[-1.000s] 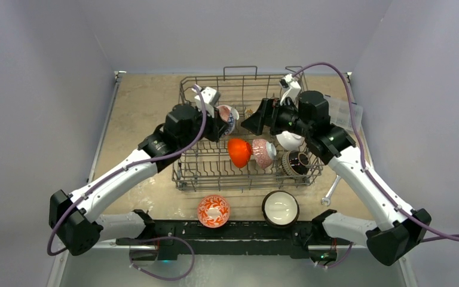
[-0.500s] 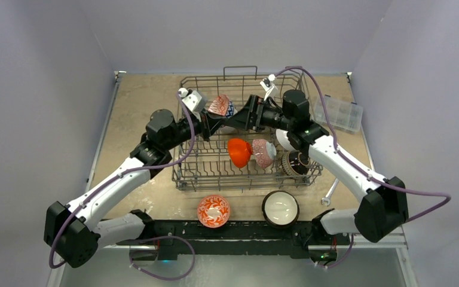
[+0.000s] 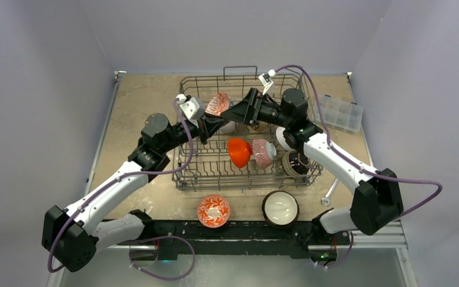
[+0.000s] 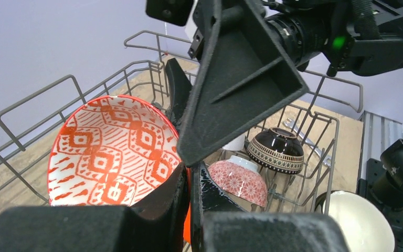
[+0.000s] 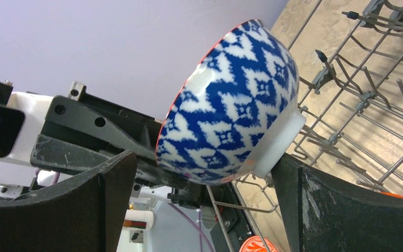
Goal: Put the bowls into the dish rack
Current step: Pick up the bowl from the center of the board.
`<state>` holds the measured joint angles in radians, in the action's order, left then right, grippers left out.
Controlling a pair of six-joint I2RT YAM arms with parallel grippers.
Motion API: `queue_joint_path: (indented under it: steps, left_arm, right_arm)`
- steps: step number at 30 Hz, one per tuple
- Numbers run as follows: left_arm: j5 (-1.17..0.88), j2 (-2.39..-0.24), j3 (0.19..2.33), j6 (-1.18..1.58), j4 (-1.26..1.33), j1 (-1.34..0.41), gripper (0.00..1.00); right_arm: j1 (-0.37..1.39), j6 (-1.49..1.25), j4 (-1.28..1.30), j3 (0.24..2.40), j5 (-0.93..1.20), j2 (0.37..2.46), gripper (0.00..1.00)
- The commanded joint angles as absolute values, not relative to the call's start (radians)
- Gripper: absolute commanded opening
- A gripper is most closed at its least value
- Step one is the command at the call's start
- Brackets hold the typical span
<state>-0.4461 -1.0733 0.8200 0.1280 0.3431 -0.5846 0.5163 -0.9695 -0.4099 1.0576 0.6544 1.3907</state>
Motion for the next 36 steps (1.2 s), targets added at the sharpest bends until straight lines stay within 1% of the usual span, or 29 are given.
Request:
queue_joint_path:
  steps: [1, 6, 12, 13, 18, 21, 23, 24, 28, 31, 32, 36]
  left_arm:
    - [-0.527, -1.042, 0.818, 0.072, 0.437, -0.584, 0.0]
    - [-0.541, -1.033, 0.81, 0.038, 0.414, -0.584, 0.0]
    - [-0.563, -1.008, 0.78, 0.03, 0.437, -0.586, 0.0]
    - [-0.567, -1.007, 0.78, 0.025, 0.432, -0.586, 0.0]
    - [-0.573, -1.0, 0.773, 0.018, 0.419, -0.586, 0.0]
    - [-0.571, -1.0, 0.78, 0.025, 0.399, -0.585, 0.0]
    - [-0.556, -1.002, 0.787, 0.033, 0.38, -0.585, 0.0]
    - [-0.549, -1.002, 0.789, 0.04, 0.372, -0.586, 0.0]
    - [-0.518, -1.012, 0.79, 0.073, 0.353, -0.585, 0.0]
    - [-0.494, -1.014, 0.789, 0.095, 0.341, -0.586, 0.0]
    - [-0.487, -1.015, 0.787, 0.1, 0.338, -0.586, 0.02]
    - [-0.467, -1.015, 0.78, 0.117, 0.328, -0.586, 0.14]
  right_arm:
    - [0.522, -1.017, -0.521, 1.055, 0.668, 1.405, 0.98]
    - [0.522, -1.044, -0.553, 1.043, 0.658, 1.411, 0.92]
    - [0.521, -1.075, -0.588, 1.016, 0.647, 1.42, 0.91]
    - [0.521, -1.084, -0.607, 1.01, 0.65, 1.424, 0.89]
    - [0.52, -1.085, -0.619, 0.996, 0.653, 1.425, 0.7]
    - [0.52, -1.077, -0.607, 0.984, 0.652, 1.417, 0.62]
    - [0.521, -1.067, -0.597, 0.977, 0.643, 1.412, 0.55]
    - [0.52, -1.063, -0.589, 0.974, 0.636, 1.409, 0.5]
    - [0.519, -1.032, -0.548, 0.966, 0.604, 1.401, 0.2]
    - [0.514, -1.016, -0.526, 0.954, 0.589, 1.398, 0.02]
    - [0.512, -1.013, -0.521, 0.947, 0.585, 1.396, 0.0]
    - [0.49, -1.003, -0.518, 0.919, 0.581, 1.39, 0.0]
